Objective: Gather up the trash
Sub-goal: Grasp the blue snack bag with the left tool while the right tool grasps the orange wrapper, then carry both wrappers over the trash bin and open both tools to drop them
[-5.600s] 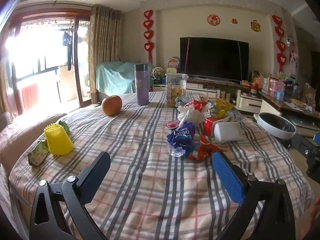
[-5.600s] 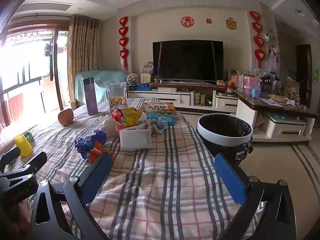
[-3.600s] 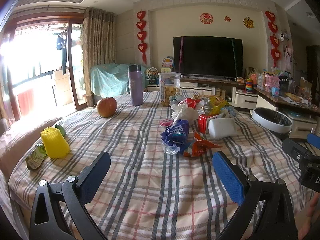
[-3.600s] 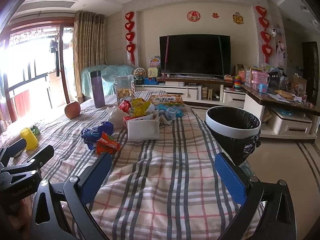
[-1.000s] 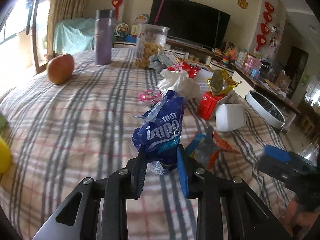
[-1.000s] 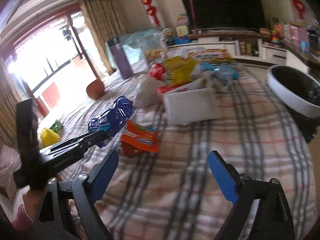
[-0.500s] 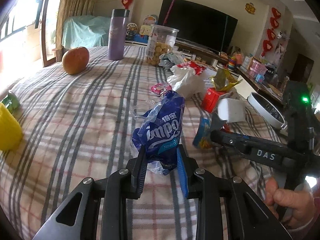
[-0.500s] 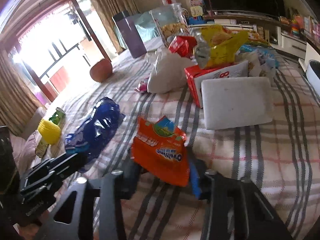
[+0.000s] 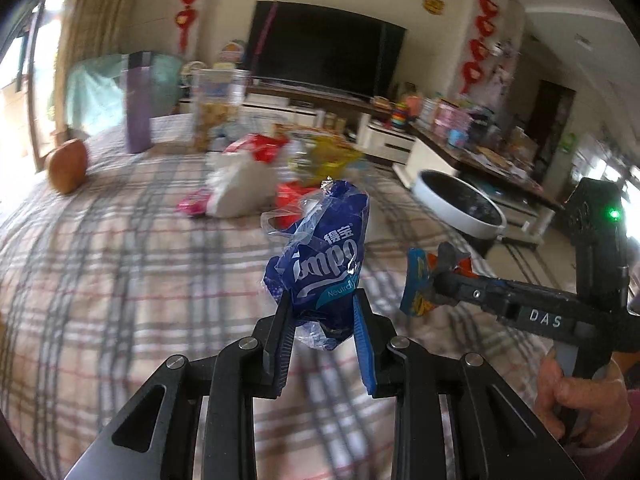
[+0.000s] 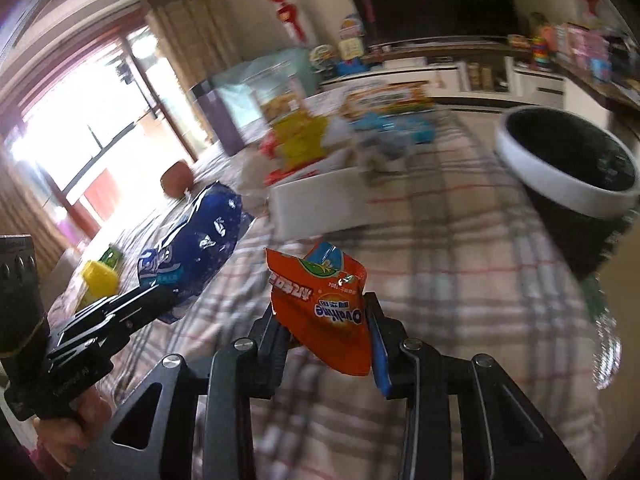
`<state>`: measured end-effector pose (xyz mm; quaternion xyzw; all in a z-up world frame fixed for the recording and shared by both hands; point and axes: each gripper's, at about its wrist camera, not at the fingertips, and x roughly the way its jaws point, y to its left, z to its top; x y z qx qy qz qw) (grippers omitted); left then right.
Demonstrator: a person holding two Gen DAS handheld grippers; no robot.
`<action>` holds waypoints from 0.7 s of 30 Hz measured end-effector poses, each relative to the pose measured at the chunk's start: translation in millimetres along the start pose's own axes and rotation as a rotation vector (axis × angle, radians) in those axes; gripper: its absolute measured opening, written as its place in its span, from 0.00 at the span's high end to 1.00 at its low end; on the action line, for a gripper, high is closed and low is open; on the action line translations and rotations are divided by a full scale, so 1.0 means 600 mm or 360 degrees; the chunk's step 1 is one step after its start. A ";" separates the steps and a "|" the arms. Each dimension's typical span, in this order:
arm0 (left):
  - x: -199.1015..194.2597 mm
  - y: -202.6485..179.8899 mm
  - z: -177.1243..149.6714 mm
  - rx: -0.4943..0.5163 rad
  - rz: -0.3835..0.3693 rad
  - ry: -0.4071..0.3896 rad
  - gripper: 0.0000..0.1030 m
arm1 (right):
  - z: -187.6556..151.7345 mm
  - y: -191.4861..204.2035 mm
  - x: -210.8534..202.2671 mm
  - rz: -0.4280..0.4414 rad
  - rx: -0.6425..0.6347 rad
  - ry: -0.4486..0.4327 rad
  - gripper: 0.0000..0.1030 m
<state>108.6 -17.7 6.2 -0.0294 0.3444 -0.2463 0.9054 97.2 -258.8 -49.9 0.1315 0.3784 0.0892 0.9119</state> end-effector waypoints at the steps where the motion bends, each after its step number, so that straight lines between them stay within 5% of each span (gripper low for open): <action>1: 0.007 -0.007 0.004 0.0008 -0.0016 0.0011 0.75 | 0.000 -0.015 -0.010 -0.0021 0.0023 -0.0013 0.66; 21: 0.166 -0.151 0.104 0.0243 -0.0108 0.0142 0.75 | 0.056 -0.201 -0.126 -0.0306 0.0256 -0.0202 0.66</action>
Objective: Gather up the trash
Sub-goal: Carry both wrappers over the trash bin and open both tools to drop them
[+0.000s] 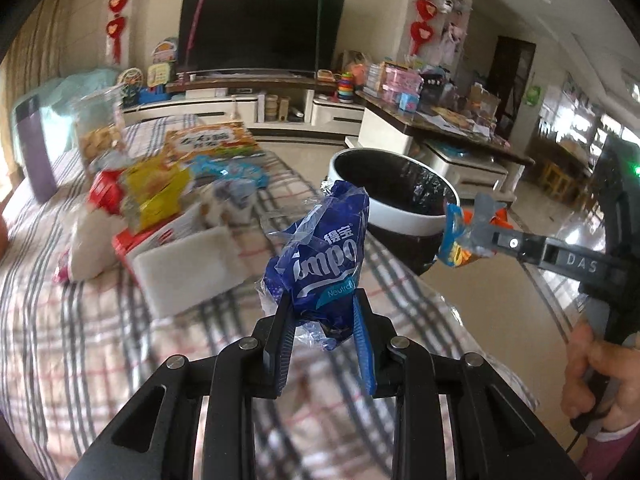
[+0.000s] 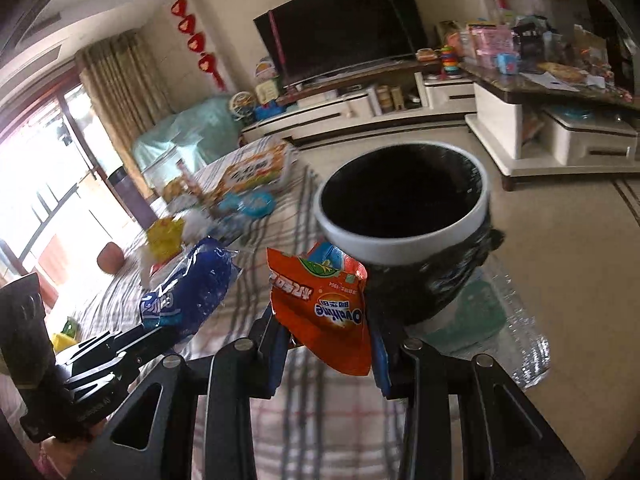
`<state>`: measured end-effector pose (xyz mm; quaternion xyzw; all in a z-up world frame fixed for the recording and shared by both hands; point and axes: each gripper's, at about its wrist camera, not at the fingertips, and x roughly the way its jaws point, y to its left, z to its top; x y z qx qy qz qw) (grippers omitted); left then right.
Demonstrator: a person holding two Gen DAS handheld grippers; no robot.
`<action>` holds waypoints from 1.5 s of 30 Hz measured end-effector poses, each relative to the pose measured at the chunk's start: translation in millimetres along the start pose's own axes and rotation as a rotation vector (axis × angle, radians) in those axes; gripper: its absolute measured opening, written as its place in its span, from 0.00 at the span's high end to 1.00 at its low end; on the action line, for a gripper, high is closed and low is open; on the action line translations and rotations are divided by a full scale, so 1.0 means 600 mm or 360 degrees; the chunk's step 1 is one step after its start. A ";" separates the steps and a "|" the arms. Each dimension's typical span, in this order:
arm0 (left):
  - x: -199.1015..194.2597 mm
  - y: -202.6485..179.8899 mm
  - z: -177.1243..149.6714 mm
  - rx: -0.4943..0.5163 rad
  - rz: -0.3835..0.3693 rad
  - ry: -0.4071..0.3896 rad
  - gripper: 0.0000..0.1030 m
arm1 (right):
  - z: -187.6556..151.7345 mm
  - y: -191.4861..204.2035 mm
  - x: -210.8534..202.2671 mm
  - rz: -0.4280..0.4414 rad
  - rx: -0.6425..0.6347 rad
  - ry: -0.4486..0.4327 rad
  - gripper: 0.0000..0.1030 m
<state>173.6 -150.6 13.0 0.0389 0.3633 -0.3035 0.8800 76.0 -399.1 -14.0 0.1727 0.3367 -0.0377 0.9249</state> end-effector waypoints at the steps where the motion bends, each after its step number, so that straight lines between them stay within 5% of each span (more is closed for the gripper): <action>1: 0.009 -0.005 0.008 0.0012 0.0006 0.0007 0.75 | 0.007 -0.008 0.001 -0.0012 0.0005 -0.0003 0.66; 25: 0.164 -0.090 0.161 0.0196 0.0062 0.0090 0.74 | 0.151 -0.102 0.073 -0.0144 0.0009 0.0053 0.63; 45: 0.247 -0.123 0.210 0.0250 0.0083 0.0161 0.74 | 0.186 -0.132 0.136 -0.0189 0.0004 0.0166 0.63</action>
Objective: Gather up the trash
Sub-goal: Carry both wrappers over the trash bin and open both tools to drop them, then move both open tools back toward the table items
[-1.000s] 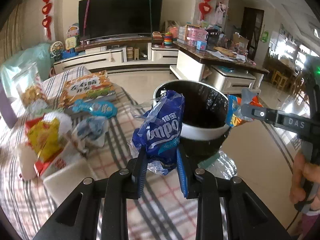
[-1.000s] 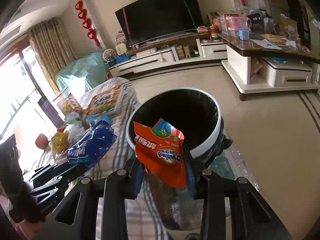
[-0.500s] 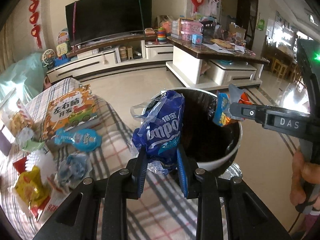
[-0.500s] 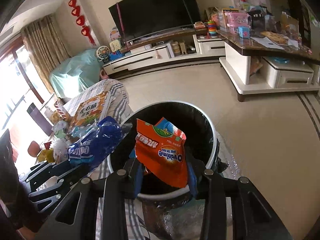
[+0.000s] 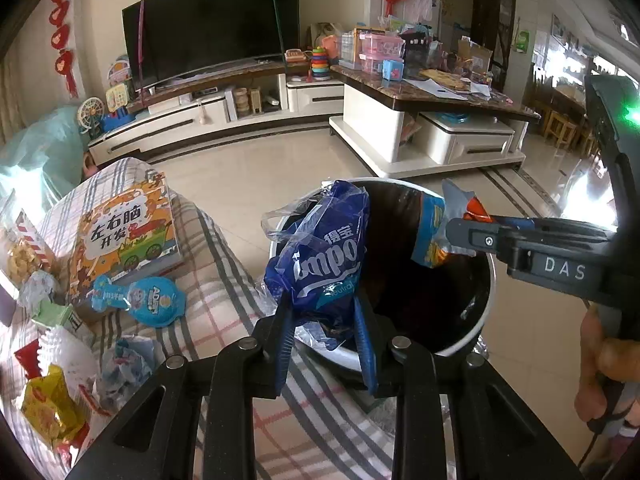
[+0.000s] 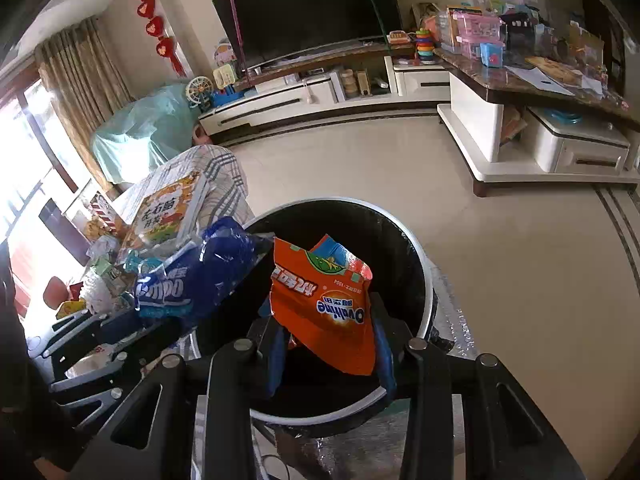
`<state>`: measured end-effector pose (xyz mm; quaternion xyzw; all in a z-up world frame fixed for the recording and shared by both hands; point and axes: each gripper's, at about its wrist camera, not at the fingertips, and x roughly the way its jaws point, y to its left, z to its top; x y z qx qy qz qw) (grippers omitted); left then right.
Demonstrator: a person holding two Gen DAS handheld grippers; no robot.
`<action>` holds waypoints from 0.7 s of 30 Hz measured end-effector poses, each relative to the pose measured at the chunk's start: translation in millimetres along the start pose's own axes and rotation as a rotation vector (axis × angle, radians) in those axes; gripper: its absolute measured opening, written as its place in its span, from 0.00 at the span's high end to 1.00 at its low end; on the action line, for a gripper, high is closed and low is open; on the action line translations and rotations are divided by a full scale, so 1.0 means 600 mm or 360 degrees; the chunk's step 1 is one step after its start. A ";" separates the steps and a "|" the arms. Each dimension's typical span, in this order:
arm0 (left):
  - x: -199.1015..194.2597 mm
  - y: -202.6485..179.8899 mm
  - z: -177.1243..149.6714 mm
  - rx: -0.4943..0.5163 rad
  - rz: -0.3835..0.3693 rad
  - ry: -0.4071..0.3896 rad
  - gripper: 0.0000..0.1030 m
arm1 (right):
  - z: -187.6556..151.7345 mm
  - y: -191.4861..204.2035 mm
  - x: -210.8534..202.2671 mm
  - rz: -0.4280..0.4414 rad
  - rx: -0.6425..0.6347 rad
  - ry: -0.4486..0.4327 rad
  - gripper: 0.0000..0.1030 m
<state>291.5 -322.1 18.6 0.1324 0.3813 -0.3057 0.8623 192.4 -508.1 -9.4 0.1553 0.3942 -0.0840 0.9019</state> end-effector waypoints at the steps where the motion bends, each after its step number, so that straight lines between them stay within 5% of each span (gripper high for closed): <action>1: 0.002 -0.001 0.002 0.0003 0.0000 0.0003 0.73 | 0.001 -0.001 0.002 -0.0005 0.0001 0.0006 0.62; 5: 0.014 -0.005 0.005 0.0019 -0.0006 0.0027 0.72 | 0.004 -0.006 0.008 -0.0007 0.0005 0.0033 0.58; 11: 0.004 -0.008 0.003 -0.0005 0.0000 0.0008 0.40 | 0.008 -0.014 0.005 -0.0006 0.0051 0.0036 0.41; 21: -0.068 0.030 -0.061 -0.0099 0.0045 -0.0078 0.25 | -0.026 0.015 -0.038 0.0096 0.0116 -0.0062 0.21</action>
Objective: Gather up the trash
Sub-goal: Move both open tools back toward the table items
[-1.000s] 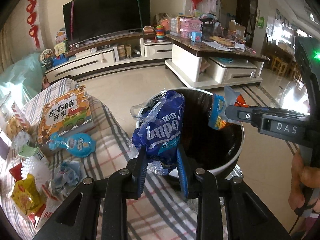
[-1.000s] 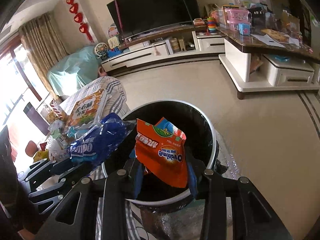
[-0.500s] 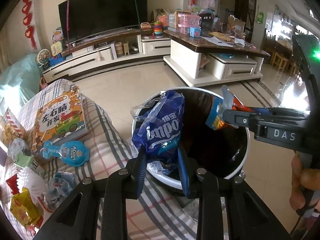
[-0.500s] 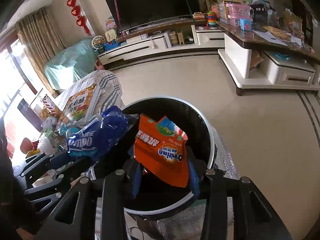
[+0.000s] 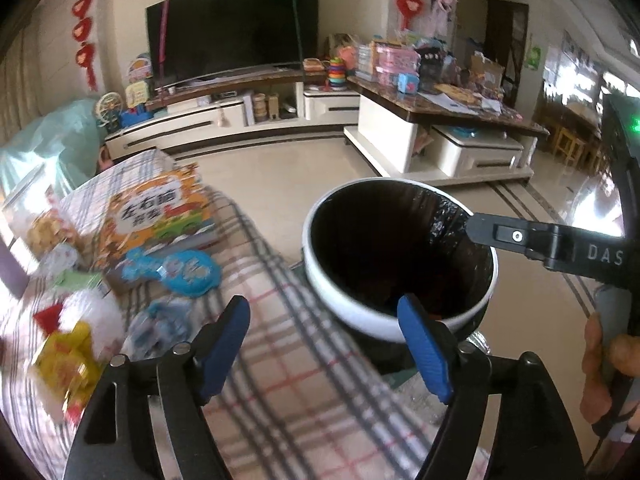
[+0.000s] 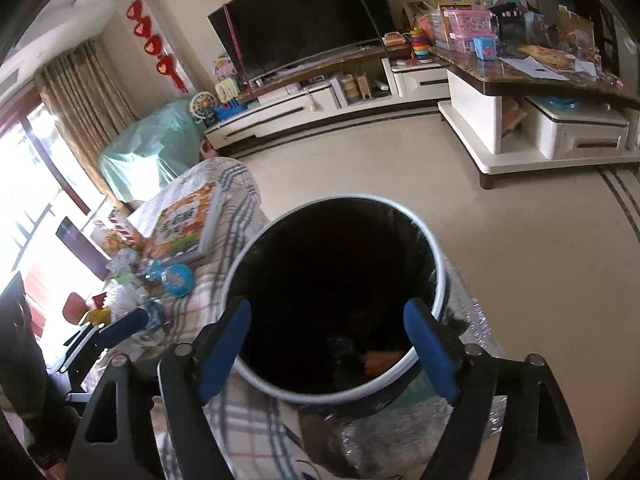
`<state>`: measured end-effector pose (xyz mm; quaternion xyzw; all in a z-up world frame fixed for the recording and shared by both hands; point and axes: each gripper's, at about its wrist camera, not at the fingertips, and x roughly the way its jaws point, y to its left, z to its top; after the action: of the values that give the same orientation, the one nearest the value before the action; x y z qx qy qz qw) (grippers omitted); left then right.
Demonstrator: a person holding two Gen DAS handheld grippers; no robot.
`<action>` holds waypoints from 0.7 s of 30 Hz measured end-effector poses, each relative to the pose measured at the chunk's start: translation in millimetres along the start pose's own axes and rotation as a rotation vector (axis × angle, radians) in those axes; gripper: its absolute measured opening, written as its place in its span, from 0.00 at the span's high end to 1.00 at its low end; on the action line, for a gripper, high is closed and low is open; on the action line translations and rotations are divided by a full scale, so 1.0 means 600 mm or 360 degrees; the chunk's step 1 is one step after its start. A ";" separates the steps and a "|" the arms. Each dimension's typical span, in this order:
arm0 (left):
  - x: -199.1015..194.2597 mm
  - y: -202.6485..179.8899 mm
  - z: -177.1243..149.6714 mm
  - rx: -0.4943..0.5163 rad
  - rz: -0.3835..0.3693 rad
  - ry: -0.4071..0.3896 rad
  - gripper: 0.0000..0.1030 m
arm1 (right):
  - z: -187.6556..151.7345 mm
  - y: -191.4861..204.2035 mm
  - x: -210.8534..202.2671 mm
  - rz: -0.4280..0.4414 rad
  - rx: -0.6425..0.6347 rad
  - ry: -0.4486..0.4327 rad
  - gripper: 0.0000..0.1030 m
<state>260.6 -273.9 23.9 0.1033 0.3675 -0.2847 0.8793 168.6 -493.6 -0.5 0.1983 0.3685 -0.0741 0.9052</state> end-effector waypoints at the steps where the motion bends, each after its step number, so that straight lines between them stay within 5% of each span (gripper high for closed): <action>1: -0.010 0.003 -0.009 -0.0009 0.0004 -0.0008 0.25 | -0.007 0.006 -0.003 0.0015 0.0005 -0.0007 0.20; 21: -0.190 0.131 -0.192 -0.0305 0.0136 -0.0093 0.24 | -0.160 0.178 -0.028 0.0182 -0.0183 -0.0006 0.14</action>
<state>173.7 -116.3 20.5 0.0259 0.3624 -0.2133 0.9069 125.3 -357.0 -19.1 0.1666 0.3585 -0.0012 0.9185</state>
